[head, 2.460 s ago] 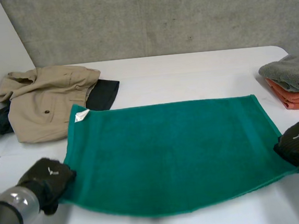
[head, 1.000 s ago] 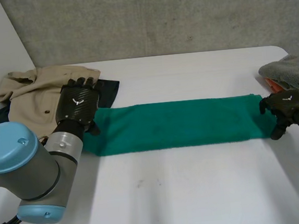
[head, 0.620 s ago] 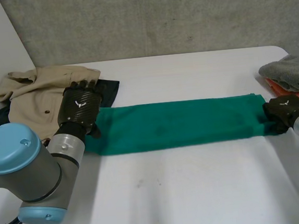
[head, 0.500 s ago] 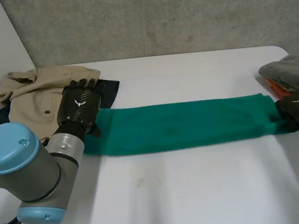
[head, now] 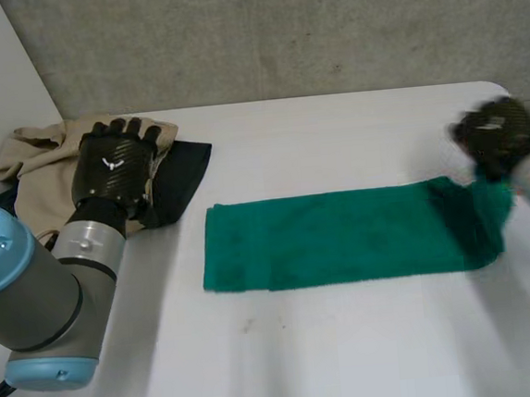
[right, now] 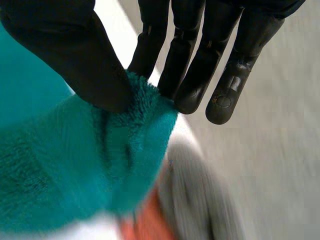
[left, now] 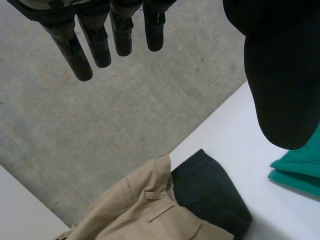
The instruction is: Fold the laundry.
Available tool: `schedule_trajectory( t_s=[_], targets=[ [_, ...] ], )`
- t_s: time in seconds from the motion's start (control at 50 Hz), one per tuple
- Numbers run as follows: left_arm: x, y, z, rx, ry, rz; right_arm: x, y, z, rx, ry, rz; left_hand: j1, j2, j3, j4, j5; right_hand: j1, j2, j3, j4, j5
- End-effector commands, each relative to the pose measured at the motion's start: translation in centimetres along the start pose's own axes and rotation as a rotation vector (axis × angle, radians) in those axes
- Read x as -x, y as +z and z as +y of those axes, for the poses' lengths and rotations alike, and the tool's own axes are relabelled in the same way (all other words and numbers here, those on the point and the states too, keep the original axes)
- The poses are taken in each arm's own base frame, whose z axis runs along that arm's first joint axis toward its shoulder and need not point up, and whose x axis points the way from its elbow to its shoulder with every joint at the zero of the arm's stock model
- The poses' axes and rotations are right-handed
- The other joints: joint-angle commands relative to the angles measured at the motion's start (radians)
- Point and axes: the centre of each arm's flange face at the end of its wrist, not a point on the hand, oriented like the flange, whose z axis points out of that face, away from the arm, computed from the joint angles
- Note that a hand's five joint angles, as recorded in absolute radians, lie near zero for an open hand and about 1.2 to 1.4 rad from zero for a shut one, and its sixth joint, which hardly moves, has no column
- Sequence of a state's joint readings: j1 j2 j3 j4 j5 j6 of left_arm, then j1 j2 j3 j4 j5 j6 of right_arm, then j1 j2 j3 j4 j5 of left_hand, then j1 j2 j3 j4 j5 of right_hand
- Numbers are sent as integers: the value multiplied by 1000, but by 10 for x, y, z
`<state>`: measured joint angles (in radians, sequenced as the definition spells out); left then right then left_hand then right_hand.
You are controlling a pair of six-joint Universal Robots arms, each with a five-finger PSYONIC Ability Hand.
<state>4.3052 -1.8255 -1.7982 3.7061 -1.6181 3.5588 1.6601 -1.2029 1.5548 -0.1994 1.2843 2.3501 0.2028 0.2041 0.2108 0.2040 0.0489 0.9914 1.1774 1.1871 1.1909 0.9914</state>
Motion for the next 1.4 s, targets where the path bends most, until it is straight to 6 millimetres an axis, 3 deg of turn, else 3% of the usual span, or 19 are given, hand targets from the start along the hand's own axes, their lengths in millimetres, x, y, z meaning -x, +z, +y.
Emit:
schedule_trajectory(
  t_s=[0.02, 0.04, 0.08, 0.1, 0.18, 0.24, 0.26, 0.28, 0.32, 0.38, 0.44, 0.58, 0.7, 0.78, 0.92, 1.06, 1.16, 1.26, 1.4],
  targets=[
    [6, 1, -1, -3, 1, -17, 109, -18, -98, -361, -69, -207, -28, -30, -36, -29, -49, 405, 219, 209, 205, 230],
    [6, 1, -1, -3, 1, -17, 141, -23, -109, -417, -79, -268, -28, -30, -36, -29, -49, 405, 219, 209, 205, 230],
    [6, 1, -1, -1, 1, -18, 173, -32, -121, -481, -92, -330, -28, -30, -36, -29, -49, 405, 219, 209, 205, 230],
    [5, 0, 0, 0, -1, -18, 202, -41, -129, -525, -102, -384, -28, -30, -36, -29, -49, 405, 219, 209, 205, 230],
    [5, 0, 1, 4, 1, -14, 260, -56, -128, -559, -134, -502, -28, -30, -36, -29, -49, 405, 219, 209, 205, 230],
    [4, 0, 2, 8, 1, -11, 279, -57, -119, -547, -159, -530, -28, -30, -36, -29, -49, 405, 219, 209, 205, 230],
    [4, 0, 2, 8, 1, -9, 283, -56, -117, -542, -174, -524, -28, -30, -36, -29, -49, 269, 83, 74, 70, 95],
    [3, 0, 3, 9, 1, -7, 283, -56, -116, -540, -181, -520, -28, -30, -36, -29, -49, -66, -252, -262, -266, -241],
    [3, 0, 3, 10, 1, -5, 274, -53, -120, -533, -181, -485, -28, -30, -36, -29, -49, -817, -1003, -1013, -1016, -991],
    [1, -1, 2, 5, 1, 3, 250, -57, -133, -507, -142, -411, -28, -30, -36, -29, -49, -817, -1003, -1013, -1016, -991],
    [-1, -1, 1, 2, 0, 8, 225, -59, -133, -440, -40, -362, -28, -30, -36, -29, -49, -817, -1003, -1013, -1016, -991],
    [-20, -7, -15, -50, -23, 64, 157, -55, -105, -273, 288, -281, -28, -30, -36, -29, -49, -817, -1003, -1013, -1016, -991],
    [-57, -15, -26, -101, -98, 221, 128, -46, -59, -71, 401, -243, -28, -30, -36, -29, -49, -817, -1003, -1013, -1016, -991],
    [-80, -10, -16, -87, -97, 287, 120, -45, -37, 23, 417, -238, -25, -26, -33, -26, -45, -786, -972, -982, -986, -961],
    [-100, 12, 5, -30, -86, 289, 117, -43, -26, 67, 419, -227, -19, -20, -27, -20, -39, -613, -799, -809, -813, -788],
    [-91, 26, 30, 104, -55, 218, 126, -35, -4, 123, 378, -236, -22, -23, -30, -23, -42, -510, -696, -706, -710, -685],
    [-82, 24, 45, 192, -40, 198, 129, -31, 8, 153, 360, -244, -27, -29, -35, -29, -48, -387, -573, -583, -587, -562],
    [-79, 15, 41, 201, -43, 205, 127, -28, 15, 166, 338, -238, -28, -30, -36, -29, -49, 403, 217, 207, 203, 228],
    [-62, -3, 10, 147, -55, 190, 103, -26, 9, 148, 266, -171, -28, -30, -36, -29, -49, 405, 219, 209, 205, 230]
  ],
)
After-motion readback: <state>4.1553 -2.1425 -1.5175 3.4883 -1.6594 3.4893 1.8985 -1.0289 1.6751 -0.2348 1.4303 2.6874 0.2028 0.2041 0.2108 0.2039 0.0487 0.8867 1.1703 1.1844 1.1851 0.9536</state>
